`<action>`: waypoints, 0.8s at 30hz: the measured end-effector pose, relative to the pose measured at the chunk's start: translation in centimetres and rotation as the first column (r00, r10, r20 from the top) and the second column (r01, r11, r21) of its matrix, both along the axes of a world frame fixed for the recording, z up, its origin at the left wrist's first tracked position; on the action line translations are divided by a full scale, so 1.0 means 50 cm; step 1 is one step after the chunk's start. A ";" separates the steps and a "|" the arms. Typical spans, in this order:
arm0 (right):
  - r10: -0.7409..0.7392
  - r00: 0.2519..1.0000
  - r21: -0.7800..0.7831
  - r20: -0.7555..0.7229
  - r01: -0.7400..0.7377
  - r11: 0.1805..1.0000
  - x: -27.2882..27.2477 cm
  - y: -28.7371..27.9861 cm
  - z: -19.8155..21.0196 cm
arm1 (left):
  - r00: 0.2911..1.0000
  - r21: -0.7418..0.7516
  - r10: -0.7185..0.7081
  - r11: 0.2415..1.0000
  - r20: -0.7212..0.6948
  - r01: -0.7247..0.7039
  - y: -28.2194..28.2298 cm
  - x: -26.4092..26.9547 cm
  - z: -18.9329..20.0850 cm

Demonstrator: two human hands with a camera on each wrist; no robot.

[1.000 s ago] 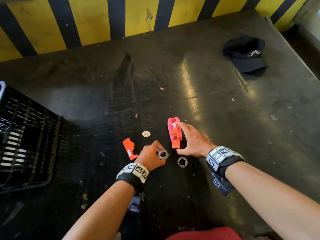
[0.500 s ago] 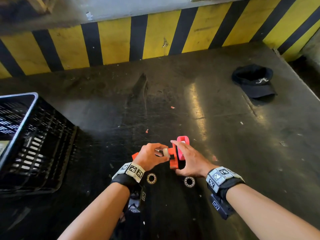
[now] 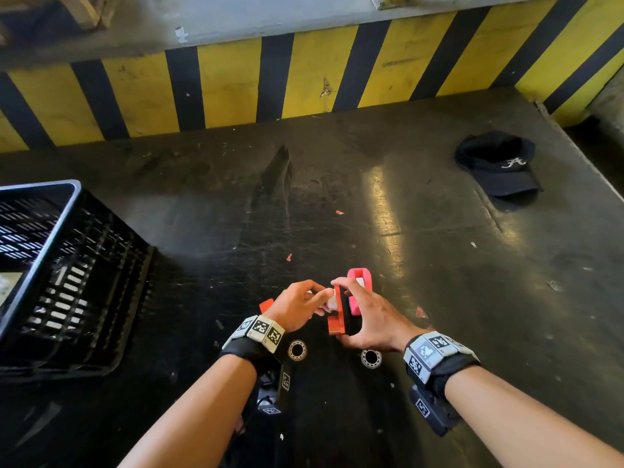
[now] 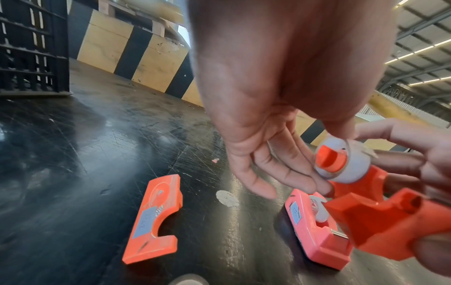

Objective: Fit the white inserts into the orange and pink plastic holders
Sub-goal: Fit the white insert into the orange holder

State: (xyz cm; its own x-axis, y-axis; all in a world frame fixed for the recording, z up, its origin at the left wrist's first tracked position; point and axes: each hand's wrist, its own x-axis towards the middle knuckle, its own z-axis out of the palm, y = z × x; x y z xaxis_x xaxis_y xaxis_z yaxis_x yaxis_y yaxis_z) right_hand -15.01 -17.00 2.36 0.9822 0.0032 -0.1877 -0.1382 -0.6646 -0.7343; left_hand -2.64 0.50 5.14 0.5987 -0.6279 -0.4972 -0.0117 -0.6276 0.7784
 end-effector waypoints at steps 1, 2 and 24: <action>0.007 1.000 0.001 0.001 -0.007 1.000 0.000 0.000 0.002 | 1.000 0.006 -0.002 1.000 0.000 0.002 -0.003 -0.001 0.004; 0.013 1.000 0.003 -0.001 -0.013 1.000 -0.001 0.001 0.002 | 1.000 0.017 -0.004 1.000 -0.002 0.004 -0.005 -0.002 0.006; 0.085 0.995 -0.042 -0.045 -0.087 0.995 0.020 0.010 0.011 | 0.983 0.152 -0.125 0.978 -0.135 0.145 0.033 0.030 0.006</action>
State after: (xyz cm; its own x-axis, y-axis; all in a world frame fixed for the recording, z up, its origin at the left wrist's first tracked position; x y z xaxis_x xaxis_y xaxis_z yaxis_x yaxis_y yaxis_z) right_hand -13.99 -16.52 2.89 0.9695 0.0784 -0.2321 -0.1101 -0.7070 -0.6986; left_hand -1.13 2.15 5.46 0.4410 -0.6049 -0.6630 -0.0144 -0.7434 0.6687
